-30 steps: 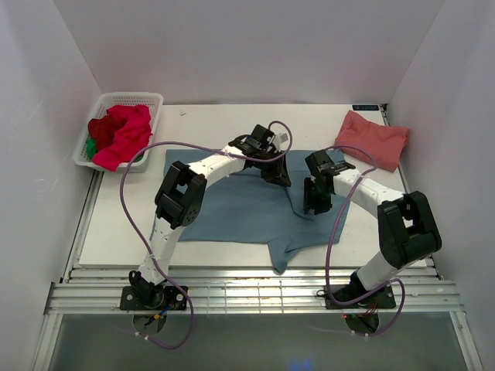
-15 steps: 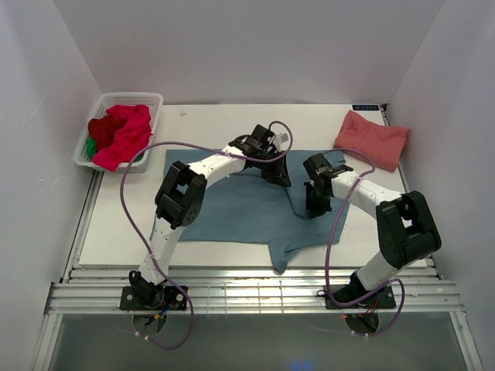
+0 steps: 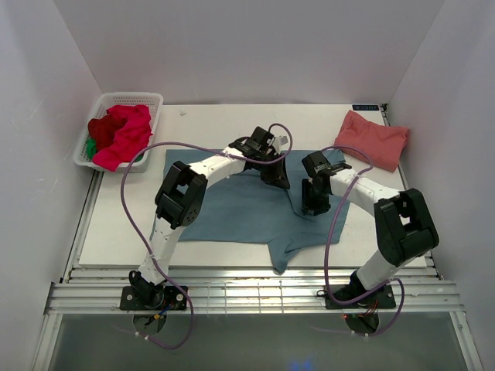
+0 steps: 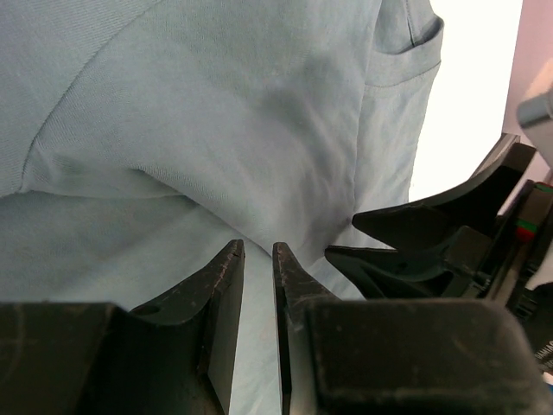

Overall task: Fold and stack the t-shirts
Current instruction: Fold the flattened tshirt in 1/3 of the way

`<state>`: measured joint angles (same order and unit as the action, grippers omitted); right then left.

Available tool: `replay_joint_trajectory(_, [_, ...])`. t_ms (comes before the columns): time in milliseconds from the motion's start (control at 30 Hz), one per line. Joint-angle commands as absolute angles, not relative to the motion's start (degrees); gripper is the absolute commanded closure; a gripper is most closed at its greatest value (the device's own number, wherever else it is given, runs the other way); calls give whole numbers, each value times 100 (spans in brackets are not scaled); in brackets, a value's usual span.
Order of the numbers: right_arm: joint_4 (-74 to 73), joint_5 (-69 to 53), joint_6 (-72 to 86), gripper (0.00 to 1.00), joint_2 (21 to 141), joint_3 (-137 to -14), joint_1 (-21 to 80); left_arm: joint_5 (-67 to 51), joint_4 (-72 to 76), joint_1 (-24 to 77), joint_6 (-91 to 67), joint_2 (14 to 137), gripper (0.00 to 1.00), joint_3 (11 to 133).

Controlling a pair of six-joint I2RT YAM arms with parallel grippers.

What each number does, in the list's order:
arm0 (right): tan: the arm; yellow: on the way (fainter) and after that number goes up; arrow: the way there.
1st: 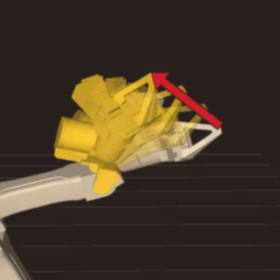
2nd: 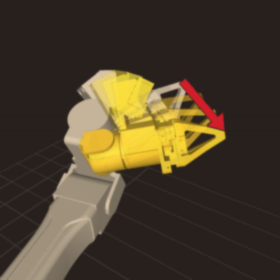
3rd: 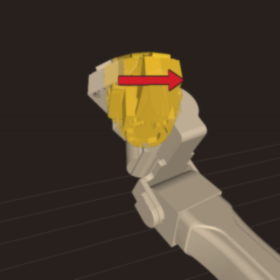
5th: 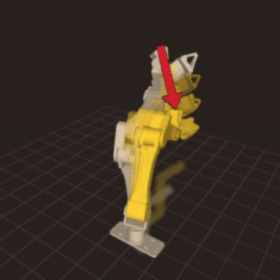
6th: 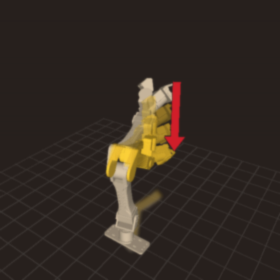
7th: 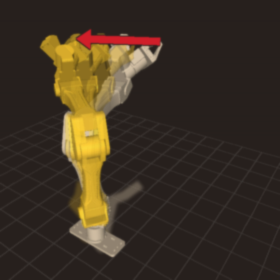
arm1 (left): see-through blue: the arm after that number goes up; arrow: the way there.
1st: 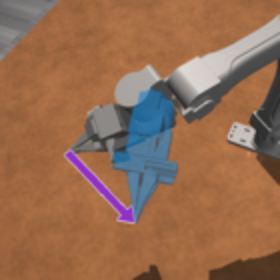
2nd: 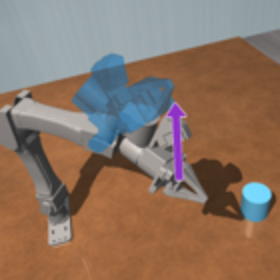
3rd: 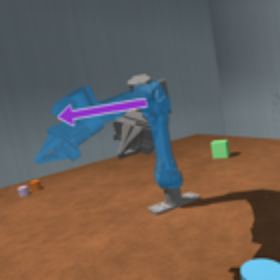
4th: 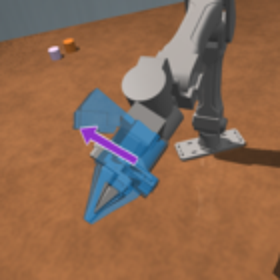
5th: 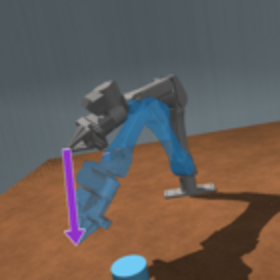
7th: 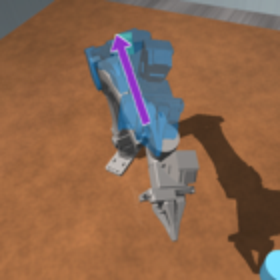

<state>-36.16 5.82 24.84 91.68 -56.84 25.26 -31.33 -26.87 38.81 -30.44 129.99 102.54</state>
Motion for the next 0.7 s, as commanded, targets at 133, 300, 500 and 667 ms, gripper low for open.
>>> replay_joint_trajectory(133, [-3393,492,2426,64,9343,-5599,2566,-3199,-2549,3911,-2927,12639,69,10151])
replay_joint_trajectory(300, [-3366,483,2426,74,9378,-5572,2566,-3182,-2540,3911,-2927,12604,69,10125])
replay_joint_trajectory(500, [-3419,510,2382,86,9387,-5651,2566,-3199,-2531,3911,-2892,12560,69,10090])
replay_joint_trajectory(667, [-3454,518,2355,92,9360,-5713,2566,-3173,-2443,3911,-2839,12454,69,9949])
